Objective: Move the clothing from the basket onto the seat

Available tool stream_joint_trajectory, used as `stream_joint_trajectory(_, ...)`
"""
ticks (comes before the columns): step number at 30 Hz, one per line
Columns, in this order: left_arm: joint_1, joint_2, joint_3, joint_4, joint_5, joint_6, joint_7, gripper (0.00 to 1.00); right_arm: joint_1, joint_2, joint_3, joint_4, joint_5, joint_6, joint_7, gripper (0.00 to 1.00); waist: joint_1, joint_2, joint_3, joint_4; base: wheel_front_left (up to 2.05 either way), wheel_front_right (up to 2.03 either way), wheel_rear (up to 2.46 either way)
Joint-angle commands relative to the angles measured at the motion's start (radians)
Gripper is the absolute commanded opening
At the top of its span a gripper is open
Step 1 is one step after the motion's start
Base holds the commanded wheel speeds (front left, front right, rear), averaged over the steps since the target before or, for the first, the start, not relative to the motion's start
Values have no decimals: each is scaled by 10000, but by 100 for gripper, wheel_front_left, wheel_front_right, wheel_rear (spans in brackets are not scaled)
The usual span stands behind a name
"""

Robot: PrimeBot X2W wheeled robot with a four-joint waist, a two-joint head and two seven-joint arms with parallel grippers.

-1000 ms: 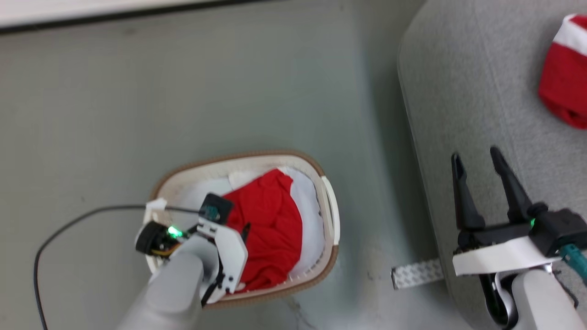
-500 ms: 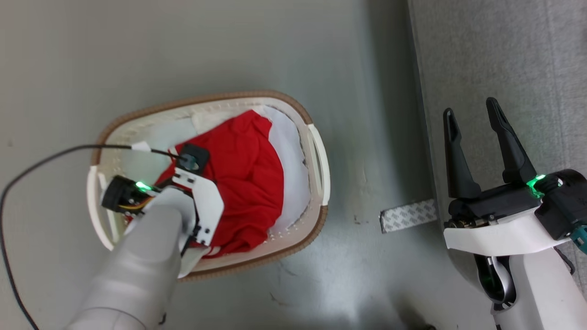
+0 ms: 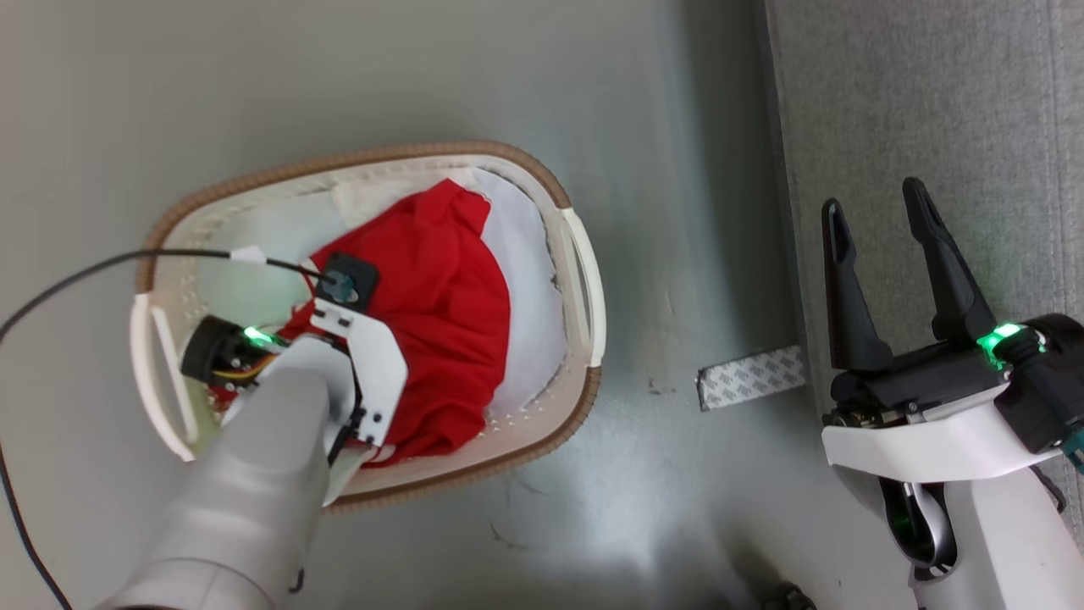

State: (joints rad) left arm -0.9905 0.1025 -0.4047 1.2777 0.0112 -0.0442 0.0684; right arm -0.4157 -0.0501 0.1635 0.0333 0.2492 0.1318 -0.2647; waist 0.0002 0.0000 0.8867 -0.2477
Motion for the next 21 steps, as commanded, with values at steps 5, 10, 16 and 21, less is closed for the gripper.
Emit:
stream_joint_trajectory(5,486,-157,202,40,-526,-253,-724,0,258,-10,-68,268,91,-21,5,100,-2,0,-1020,429,0,0,0)
stream_joint_trajectory(10,1249,-391,477,12,-1229,-554,-1662,0,686,-13,-161,738,98,-21,5,100,-2,0,-2845,999,0,0,0)
stream_joint_trajectory(16,1938,-494,416,-208,-1804,-781,-2229,0,1454,-13,-273,1291,53,-21,5,100,-2,0,-4905,1610,0,0,0)
stream_joint_trajectory(21,2382,-513,176,-671,-2260,-853,-2388,0,2055,-13,-402,1612,81,-21,5,100,-2,0,-6165,1949,0,0,0)
